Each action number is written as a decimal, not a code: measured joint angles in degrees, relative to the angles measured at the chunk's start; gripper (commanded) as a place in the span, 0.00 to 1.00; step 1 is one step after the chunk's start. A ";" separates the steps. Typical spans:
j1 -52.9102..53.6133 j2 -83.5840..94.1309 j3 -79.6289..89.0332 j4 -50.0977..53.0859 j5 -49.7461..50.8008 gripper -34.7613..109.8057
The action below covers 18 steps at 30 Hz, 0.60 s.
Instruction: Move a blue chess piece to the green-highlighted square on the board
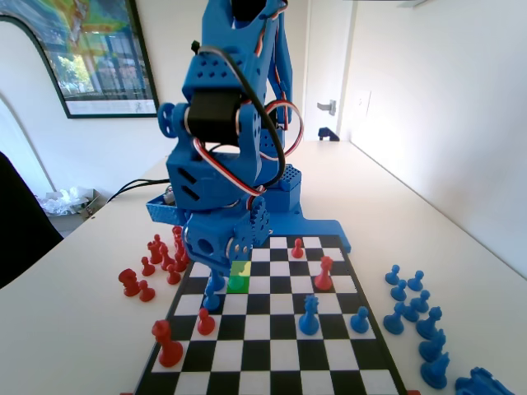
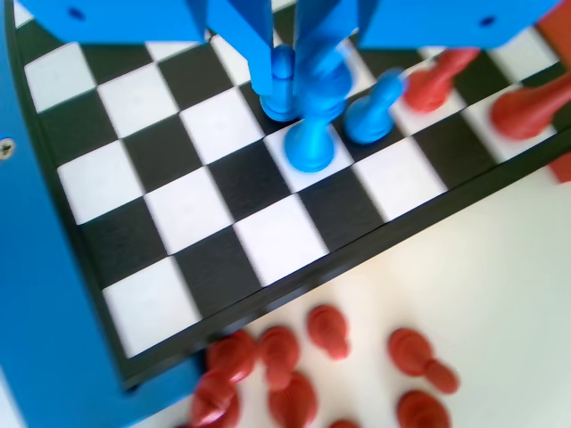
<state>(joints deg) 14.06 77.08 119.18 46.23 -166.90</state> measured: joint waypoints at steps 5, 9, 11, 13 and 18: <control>-0.53 0.00 1.05 -1.14 0.00 0.25; -0.53 0.00 1.05 -1.14 0.00 0.25; -0.53 0.00 1.05 -0.79 0.00 0.27; -0.53 0.00 1.05 -0.62 0.00 0.27; -0.53 -0.09 0.79 -0.35 0.00 0.31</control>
<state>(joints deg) 13.54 76.99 119.97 45.88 -166.90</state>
